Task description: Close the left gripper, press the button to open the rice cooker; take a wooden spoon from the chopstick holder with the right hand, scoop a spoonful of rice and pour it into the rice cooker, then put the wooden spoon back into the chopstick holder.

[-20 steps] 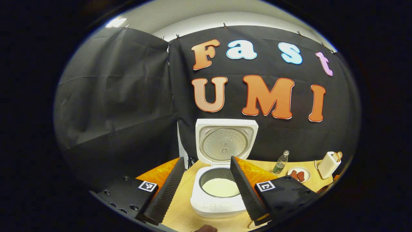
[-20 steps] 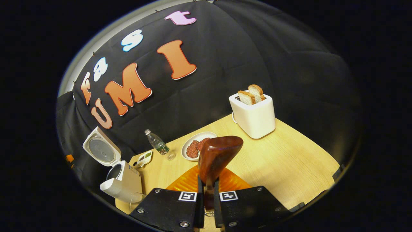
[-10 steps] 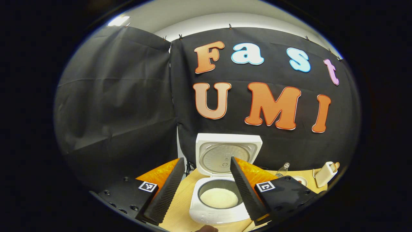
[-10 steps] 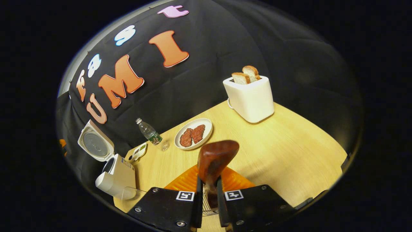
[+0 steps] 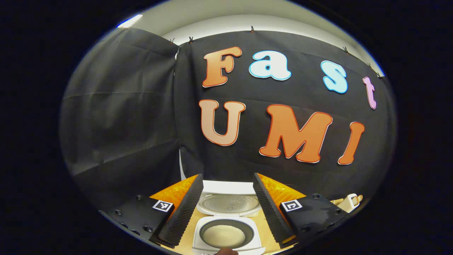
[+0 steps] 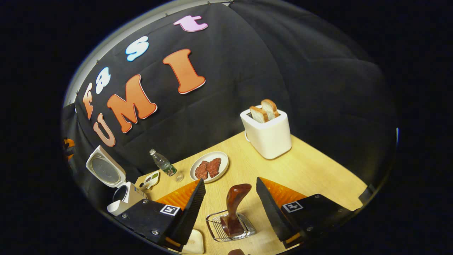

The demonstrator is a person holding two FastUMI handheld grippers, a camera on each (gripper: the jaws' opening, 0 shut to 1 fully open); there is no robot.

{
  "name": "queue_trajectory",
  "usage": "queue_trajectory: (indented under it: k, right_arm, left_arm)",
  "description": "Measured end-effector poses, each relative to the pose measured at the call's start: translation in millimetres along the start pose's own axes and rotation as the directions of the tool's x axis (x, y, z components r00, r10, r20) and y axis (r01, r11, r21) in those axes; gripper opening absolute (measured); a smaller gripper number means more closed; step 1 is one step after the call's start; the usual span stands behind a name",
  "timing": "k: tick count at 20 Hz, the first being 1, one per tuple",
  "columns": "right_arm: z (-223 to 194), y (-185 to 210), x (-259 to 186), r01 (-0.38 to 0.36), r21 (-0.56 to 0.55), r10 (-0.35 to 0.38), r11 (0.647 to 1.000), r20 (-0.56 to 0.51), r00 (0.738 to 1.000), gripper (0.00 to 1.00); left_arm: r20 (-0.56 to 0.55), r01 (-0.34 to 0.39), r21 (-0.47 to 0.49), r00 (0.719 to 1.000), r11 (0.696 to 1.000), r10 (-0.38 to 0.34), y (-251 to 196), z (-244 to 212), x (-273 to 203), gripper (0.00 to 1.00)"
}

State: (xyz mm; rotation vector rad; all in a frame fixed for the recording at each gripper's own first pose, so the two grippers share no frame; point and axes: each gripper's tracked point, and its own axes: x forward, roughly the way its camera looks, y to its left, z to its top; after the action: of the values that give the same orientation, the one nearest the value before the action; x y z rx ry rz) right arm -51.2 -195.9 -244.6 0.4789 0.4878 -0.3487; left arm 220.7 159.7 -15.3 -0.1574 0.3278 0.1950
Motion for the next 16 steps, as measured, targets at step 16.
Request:
queue_trajectory:
  k: [16]
  right_arm:
    - [37.2,33.3,-62.9,0.001,-0.096,0.008,0.995,0.085,0.996,0.94]
  left_arm:
    - [-0.549,-0.022,0.084,0.833,0.996,0.065,-13.8,-127.4,139.9,0.96]
